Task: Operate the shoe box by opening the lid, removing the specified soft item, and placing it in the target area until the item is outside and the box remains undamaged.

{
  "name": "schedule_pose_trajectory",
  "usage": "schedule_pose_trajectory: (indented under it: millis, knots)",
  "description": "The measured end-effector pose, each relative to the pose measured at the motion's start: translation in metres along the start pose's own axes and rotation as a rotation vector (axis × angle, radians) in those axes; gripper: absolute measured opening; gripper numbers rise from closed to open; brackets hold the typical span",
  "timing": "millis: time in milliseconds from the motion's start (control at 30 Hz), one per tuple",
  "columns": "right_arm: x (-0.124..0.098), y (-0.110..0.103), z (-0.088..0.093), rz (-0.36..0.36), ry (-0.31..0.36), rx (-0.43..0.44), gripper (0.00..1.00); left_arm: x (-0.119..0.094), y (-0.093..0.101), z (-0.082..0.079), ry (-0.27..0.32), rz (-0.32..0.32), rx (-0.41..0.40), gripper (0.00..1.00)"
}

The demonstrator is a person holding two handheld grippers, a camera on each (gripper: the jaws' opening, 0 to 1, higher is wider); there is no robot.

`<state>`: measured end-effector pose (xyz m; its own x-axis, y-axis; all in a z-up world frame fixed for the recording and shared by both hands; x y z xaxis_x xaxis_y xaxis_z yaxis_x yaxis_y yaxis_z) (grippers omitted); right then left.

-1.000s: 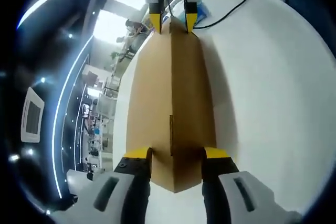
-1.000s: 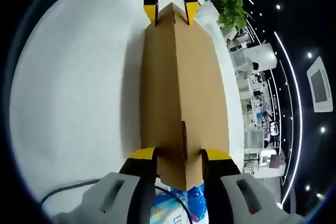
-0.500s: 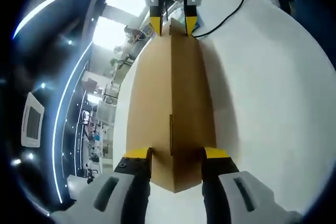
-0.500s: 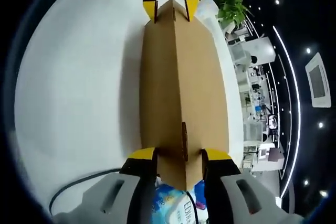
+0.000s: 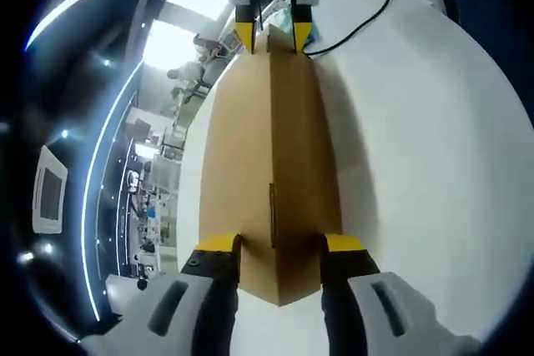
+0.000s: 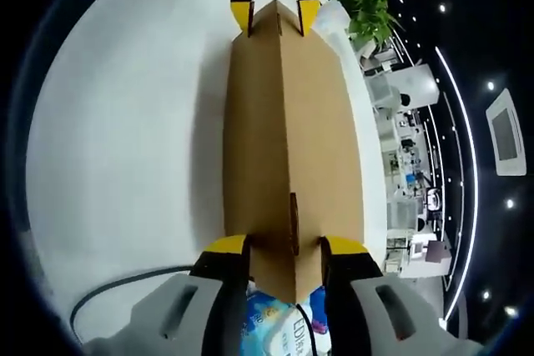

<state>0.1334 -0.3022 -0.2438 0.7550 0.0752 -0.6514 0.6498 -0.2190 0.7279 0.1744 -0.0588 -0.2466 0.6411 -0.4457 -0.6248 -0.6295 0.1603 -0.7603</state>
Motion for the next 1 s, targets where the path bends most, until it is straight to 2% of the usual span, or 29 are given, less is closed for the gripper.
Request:
schedule_pose_trajectory:
  millis: [133,167,267,333,467,567,633,667,733,767,800,833,900,967,1000]
  knots:
    - [-0.001,0.001,0.000,-0.009,0.010,0.011,0.33,-0.001,-0.001,-0.001,-0.004,0.008,-0.012,0.38]
    - [-0.001,0.001,0.000,-0.012,0.011,0.014,0.33,-0.001,-0.001,-0.001,0.007,0.009,-0.056,0.38]
    - [0.000,0.001,0.001,-0.017,0.017,0.013,0.33,-0.002,-0.005,-0.003,0.004,0.021,-0.074,0.38]
    - [-0.001,0.002,0.002,-0.021,0.023,0.015,0.33,-0.003,-0.007,-0.004,0.007,0.052,-0.101,0.39]
    - [0.000,0.003,0.002,-0.029,0.028,0.008,0.33,-0.011,-0.011,-0.005,0.078,0.128,-0.267,0.39]
    - [0.001,0.005,0.003,-0.038,0.033,0.007,0.33,-0.024,-0.019,-0.005,0.089,0.124,-0.315,0.52]
    - [0.001,0.005,0.003,-0.041,0.035,0.004,0.33,-0.034,-0.022,-0.007,0.125,0.146,-0.429,0.62]
    - [0.000,0.005,0.002,-0.042,0.036,0.004,0.33,-0.041,-0.026,-0.008,0.156,0.151,-0.521,0.68]
    - [0.000,0.006,0.002,-0.045,0.036,0.005,0.33,-0.055,-0.034,-0.013,0.228,0.166,-0.637,0.83]
    - [0.001,0.006,0.002,-0.048,0.035,0.006,0.33,-0.062,-0.039,-0.014,0.245,0.162,-0.696,0.87]
    - [0.000,0.007,0.002,-0.048,0.035,0.005,0.33,-0.064,-0.040,-0.015,0.254,0.154,-0.715,0.89]
    - [0.000,0.007,0.002,-0.049,0.034,0.005,0.33,-0.077,-0.050,-0.020,0.314,0.140,-0.809,0.92]
    - [0.001,0.007,0.002,-0.048,0.033,0.006,0.33,-0.091,-0.054,-0.029,0.325,0.161,-0.886,0.99]
    - [0.001,0.006,0.002,-0.047,0.031,0.012,0.34,-0.104,-0.057,-0.037,0.346,0.198,-0.969,0.99]
    - [0.001,0.006,0.001,-0.048,0.031,0.013,0.36,-0.113,-0.060,-0.042,0.353,0.194,-1.047,0.99]
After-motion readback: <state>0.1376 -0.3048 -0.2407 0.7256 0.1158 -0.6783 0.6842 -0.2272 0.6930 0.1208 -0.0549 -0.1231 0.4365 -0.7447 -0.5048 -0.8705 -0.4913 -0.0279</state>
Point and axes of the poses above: the point that each gripper's makers call its tool centre point, and the gripper's own axes: x roughly forward along the fingers, y roughly to its right, z roughly out of its underside, the point moved 8 cm from there along -x, roughly backward along the fingers, and after that the axes turned 5 degrees about x, right-handed, at the moved point
